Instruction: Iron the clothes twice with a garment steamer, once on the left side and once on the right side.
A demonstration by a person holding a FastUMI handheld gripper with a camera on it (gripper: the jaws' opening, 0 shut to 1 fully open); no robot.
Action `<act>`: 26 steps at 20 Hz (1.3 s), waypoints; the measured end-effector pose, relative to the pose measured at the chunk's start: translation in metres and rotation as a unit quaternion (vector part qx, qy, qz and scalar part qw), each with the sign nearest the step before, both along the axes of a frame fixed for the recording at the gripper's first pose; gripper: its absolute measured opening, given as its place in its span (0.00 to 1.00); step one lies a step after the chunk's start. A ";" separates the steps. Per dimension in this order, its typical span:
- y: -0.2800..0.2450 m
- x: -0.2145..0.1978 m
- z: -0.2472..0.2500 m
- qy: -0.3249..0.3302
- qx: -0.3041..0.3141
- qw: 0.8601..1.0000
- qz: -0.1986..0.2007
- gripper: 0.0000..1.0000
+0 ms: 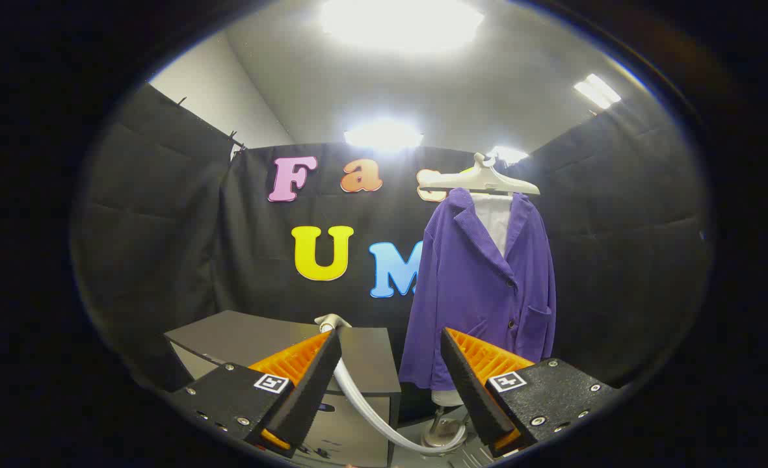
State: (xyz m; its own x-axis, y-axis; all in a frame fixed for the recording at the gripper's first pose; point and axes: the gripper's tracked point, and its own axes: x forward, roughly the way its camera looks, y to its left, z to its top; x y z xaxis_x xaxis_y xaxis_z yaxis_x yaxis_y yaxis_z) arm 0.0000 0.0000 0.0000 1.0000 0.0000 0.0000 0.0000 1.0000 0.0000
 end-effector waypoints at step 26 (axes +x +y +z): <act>0.017 -0.013 -0.067 0.077 -0.050 0.995 0.046 0.95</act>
State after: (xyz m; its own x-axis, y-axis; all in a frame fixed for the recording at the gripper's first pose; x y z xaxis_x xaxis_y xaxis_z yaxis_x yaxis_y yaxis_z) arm -0.0127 0.0171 -0.0674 0.9838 0.0832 -0.1585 -0.0986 0.9909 -0.0921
